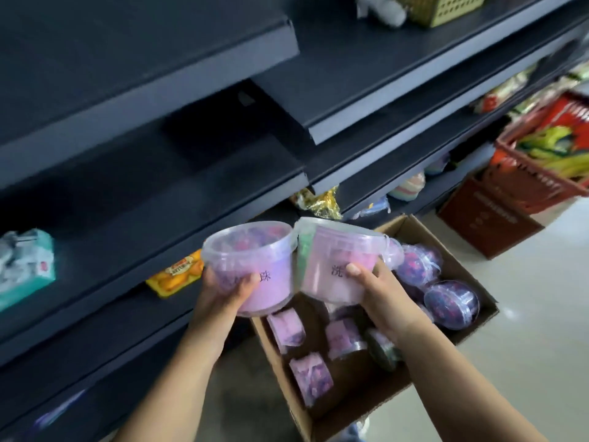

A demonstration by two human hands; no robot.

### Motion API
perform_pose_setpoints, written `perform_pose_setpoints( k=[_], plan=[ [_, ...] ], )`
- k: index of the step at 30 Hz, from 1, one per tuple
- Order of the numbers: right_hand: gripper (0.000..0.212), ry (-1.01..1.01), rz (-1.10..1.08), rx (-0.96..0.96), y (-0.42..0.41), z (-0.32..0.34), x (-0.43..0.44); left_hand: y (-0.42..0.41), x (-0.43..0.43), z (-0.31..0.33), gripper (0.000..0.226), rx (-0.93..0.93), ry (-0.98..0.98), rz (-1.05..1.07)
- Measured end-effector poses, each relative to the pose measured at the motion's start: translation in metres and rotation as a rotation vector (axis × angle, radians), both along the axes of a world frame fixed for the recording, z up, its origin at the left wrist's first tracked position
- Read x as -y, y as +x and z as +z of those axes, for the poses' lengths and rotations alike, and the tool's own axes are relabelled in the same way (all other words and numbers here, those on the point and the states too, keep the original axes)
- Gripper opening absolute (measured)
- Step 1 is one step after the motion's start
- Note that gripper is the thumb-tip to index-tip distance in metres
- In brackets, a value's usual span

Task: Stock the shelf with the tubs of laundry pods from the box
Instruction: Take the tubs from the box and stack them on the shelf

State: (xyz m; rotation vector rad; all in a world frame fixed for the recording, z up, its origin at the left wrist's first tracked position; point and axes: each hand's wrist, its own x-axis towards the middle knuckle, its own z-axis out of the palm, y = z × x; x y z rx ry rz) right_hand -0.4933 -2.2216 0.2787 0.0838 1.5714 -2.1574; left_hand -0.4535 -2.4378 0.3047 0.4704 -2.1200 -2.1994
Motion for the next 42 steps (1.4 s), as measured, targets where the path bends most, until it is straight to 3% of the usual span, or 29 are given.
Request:
perform_pose_setpoints(
  k=[8,11,14,18,25,32,36,42],
  plan=[
    [0.106,0.034,0.154,-0.268,0.062,0.096,0.091,0.102,0.086,0.090,0.089,-0.244,-0.049,0.070],
    [0.104,0.037,0.223,-0.353,0.098,0.126,0.136,0.153,0.127,0.120,0.088,-0.297,-0.084,0.129],
    [0.104,0.002,0.295,-0.412,0.133,0.151,0.187,0.207,0.170,0.144,0.096,-0.322,-0.102,0.226],
    [0.110,-0.030,0.437,-0.483,0.184,0.183,0.264,0.282,0.231,0.171,0.080,-0.350,-0.084,0.466],
    [0.105,-0.056,0.605,-0.539,0.244,0.210,0.359,0.369,0.303,0.195,0.082,-0.327,-0.141,0.608],
    [0.114,-0.024,0.634,-0.543,0.236,0.212,0.423,0.372,0.355,0.192,0.094,-0.314,-0.159,0.662],
    [0.118,-0.008,0.628,-0.541,0.207,0.213,0.467,0.340,0.395,0.192,0.083,-0.366,-0.178,0.733],
    [0.110,-0.065,0.679,-0.524,0.157,0.221,0.564,0.294,0.482,0.201,0.094,-0.390,-0.202,0.842]
  ],
)
